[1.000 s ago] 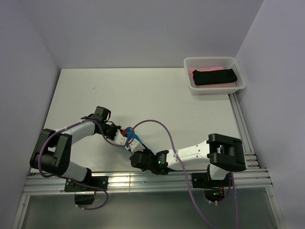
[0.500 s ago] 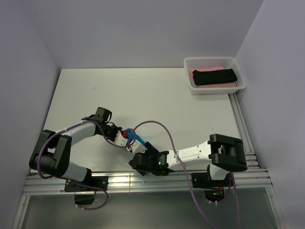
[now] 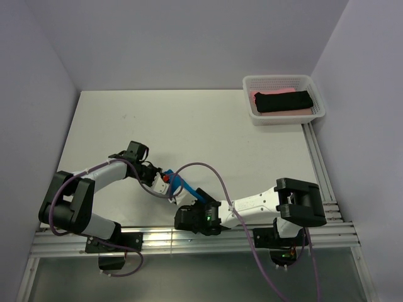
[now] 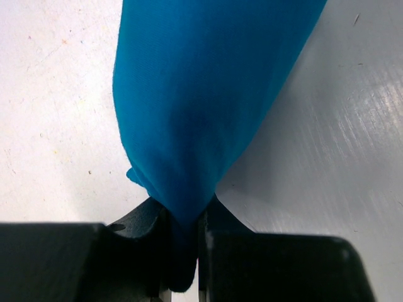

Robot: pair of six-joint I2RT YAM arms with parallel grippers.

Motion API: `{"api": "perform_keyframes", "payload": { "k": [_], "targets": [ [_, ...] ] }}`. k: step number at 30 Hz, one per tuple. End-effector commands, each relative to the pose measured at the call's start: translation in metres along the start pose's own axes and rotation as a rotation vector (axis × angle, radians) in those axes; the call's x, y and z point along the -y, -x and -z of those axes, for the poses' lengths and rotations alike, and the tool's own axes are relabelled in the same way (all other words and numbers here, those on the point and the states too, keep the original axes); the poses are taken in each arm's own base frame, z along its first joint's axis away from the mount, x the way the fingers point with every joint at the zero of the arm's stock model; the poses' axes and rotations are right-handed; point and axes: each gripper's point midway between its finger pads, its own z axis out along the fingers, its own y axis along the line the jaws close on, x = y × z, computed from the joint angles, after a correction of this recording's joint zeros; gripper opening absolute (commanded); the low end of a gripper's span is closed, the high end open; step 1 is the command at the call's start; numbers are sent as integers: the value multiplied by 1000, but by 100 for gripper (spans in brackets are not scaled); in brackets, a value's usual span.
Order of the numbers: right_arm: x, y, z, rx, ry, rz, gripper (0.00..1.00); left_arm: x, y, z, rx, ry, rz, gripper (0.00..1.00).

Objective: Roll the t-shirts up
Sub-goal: Place the rolled tshirt into the container

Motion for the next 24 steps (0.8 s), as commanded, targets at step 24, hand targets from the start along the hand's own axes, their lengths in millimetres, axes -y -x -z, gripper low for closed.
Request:
{"api": "perform_keyframes", "payload": {
  "k": [24],
  "targets": [
    [11,71,7,148,-19,-53,100,14,2,1,-19,-80,1,0]
  ]
}}
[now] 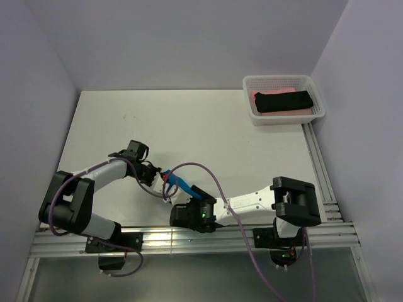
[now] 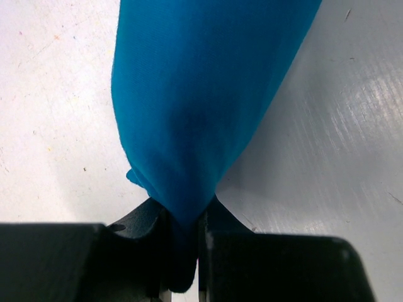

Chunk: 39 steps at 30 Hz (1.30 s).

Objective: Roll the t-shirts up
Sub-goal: Place the rolled tshirt into the container

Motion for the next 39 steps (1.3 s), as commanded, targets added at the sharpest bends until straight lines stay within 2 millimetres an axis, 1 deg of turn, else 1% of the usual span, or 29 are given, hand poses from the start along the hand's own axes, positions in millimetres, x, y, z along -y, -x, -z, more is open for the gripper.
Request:
{"api": "perform_keyframes", "payload": {
  "k": [1,2,3,4,7,10,15,18,19,20,21,22,23,24,25,27,28,29,33,34,35,36,37,39],
  "targets": [
    [8,52,8,151,22,-157,100,12,2,-2,-8,-55,-8,0],
    [6,57,8,173,41,-170,100,11,2,-2,-7,-54,-9,0],
    [8,60,8,185,51,-187,100,11,2,-2,-9,-56,-9,1],
    [3,59,5,188,82,-193,100,11,1,-2,-9,-55,-7,0],
    [6,56,-2,180,91,-204,100,12,2,-3,-6,-61,-4,0],
    [2,53,-12,163,98,-203,100,12,2,-2,-9,-62,-9,0],
    [-7,36,-28,92,118,-195,100,12,1,-1,-16,-67,-5,0],
    [-14,22,-31,53,144,-205,87,13,0,-2,-20,-71,-5,0],
    [-16,19,-30,47,153,-217,73,13,-1,-1,-23,-71,-3,1],
    [-16,16,-29,44,159,-228,67,12,-1,-2,-22,-68,-7,0],
    [-16,9,-30,32,163,-232,61,13,-1,-2,-20,-70,-5,0],
    [-17,8,-29,31,172,-245,49,13,0,-2,-18,-71,-2,0],
    [-18,6,-29,26,174,-249,43,13,0,-2,-15,-72,0,0],
    [-18,0,-29,13,171,-254,34,12,0,-2,-13,-72,-1,0],
    [-19,-1,-29,9,172,-257,29,12,0,-2,-13,-73,1,0],
    [-20,-6,-28,-3,164,-255,14,13,0,-3,-15,-77,2,0],
    [-20,-8,-28,-9,162,-264,5,14,0,-3,-15,-79,3,0],
    [-20,-9,-28,-12,160,-265,0,14,0,-3,-16,-81,5,0],
    [-10,-16,-27,-17,120,-288,0,11,3,-4,-14,-79,34,0],
    [-4,-20,-28,-32,101,-302,0,9,5,-5,-12,-77,74,0],
    [1,-22,-29,-47,89,-314,0,4,6,-5,-11,-73,84,0],
    [6,-25,-31,-62,74,-325,0,2,7,-6,-11,-79,95,0],
    [15,-31,-34,-92,49,-345,0,-2,6,-8,-22,-76,128,0],
    [21,-31,-36,-106,33,-367,0,-6,8,-12,-35,-70,172,0]
  ]
}}
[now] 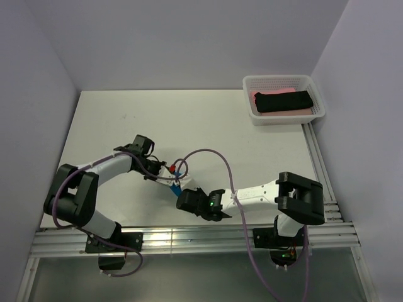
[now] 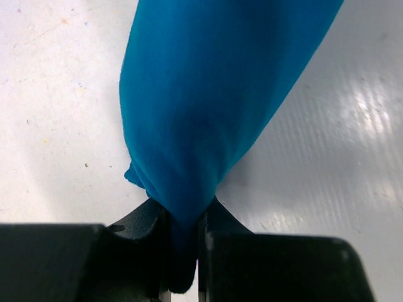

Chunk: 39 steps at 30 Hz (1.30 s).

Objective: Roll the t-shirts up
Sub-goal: Place the rolled tshirt into the container

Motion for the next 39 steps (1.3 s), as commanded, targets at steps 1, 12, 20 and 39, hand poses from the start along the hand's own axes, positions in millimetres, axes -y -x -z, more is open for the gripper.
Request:
{"api": "perform_keyframes", "payload": {
  "k": [1,12,20,39],
  "targets": [
    [39,-31,-7,-139,-118,-94,0,3,6,-10,-31,-47,69,0],
    [85,6,3,-92,-299,-116,0,-59,25,-8,-50,61,183,0],
    [115,38,12,5,-356,-91,0,-90,42,-2,12,124,222,0],
    [193,53,43,144,-456,-212,0,-156,72,15,100,217,332,0]
  ]
}}
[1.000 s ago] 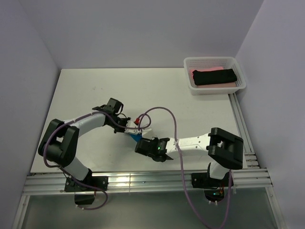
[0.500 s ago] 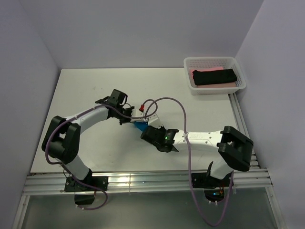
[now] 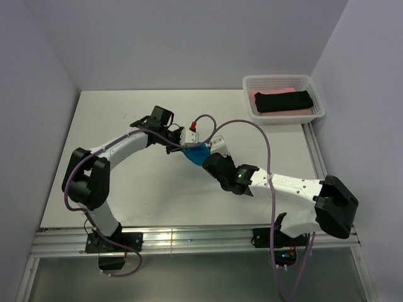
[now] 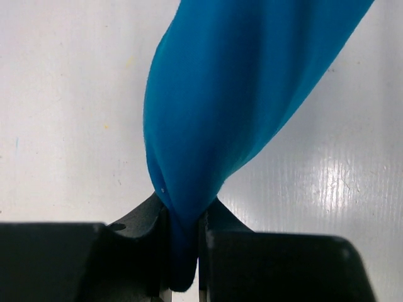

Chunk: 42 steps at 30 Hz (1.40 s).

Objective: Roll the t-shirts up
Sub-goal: Place the rolled tshirt into the container

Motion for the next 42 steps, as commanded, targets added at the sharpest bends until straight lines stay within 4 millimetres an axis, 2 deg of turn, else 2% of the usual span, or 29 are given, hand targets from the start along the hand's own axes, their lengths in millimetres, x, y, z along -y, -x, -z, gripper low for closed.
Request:
{"api": "perform_keyframes", "payload": {
  "k": [1,5,6,11,13,14,16,17,18,19,20,21,22,23,25,26,27,29,30,32,33,35,36,37,38,39,40,41,42],
  "targets": [
    [27,8,-3,32,-80,-17,0,-22,22,8,29,36,14,0],
    [51,22,-6,61,-100,-71,0,-41,39,7,54,33,47,0],
    [63,29,-8,73,-121,-103,0,-50,47,6,73,37,51,0],
    [90,37,-20,67,-157,-118,0,-71,77,1,124,84,57,0],
    [107,41,-29,58,-186,-158,0,-83,89,-5,139,104,49,0],
    [110,43,-33,55,-179,-161,0,-82,99,-11,151,105,55,0],
    [119,49,-41,64,-190,-181,0,-97,112,-19,166,142,55,0],
    [133,50,-46,56,-216,-199,0,-107,134,-18,201,171,47,0],
    [140,50,-53,51,-237,-208,0,-112,131,-32,194,164,67,0],
    [147,58,-55,60,-252,-221,0,-118,136,-37,195,173,73,0],
    [159,58,-59,52,-280,-225,0,-131,160,-32,223,209,62,1],
    [166,66,-65,55,-304,-228,0,-137,153,-51,205,208,85,0],
    [172,69,-69,53,-322,-227,0,-144,159,-55,214,225,89,0],
    [180,68,-78,35,-349,-213,0,-157,173,-61,237,264,87,0],
    [199,85,-80,53,-425,-230,0,-167,188,-68,271,296,92,0],
    [208,83,-88,34,-455,-238,0,-180,198,-69,302,346,80,0],
    [217,96,-89,58,-476,-261,0,-183,202,-72,323,359,74,0],
    [227,102,-99,66,-494,-288,0,-188,211,-78,360,386,74,0],
    [241,110,-100,82,-513,-314,0,-195,222,-75,406,420,53,0],
    [252,113,-110,83,-539,-341,0,-199,229,-81,444,447,65,0],
    [266,120,-112,97,-560,-367,0,-204,237,-79,482,470,57,0],
    [281,127,-122,108,-575,-400,0,-210,245,-79,541,490,81,0],
    [289,127,-126,108,-580,-413,0,-213,248,-78,561,498,82,0],
    [304,125,-129,109,-594,-444,0,-219,261,-71,621,523,79,0],
    [309,121,-139,95,-590,-447,0,-220,259,-78,636,523,88,0],
    [319,130,-140,114,-594,-463,0,-222,261,-80,655,524,91,0],
    [332,128,-142,112,-615,-481,0,-225,275,-74,704,536,80,0],
    [333,123,-155,92,-597,-474,0,-224,268,-91,702,526,85,0],
    [338,130,-159,103,-592,-474,0,-222,269,-97,708,523,75,0]
  ]
}}
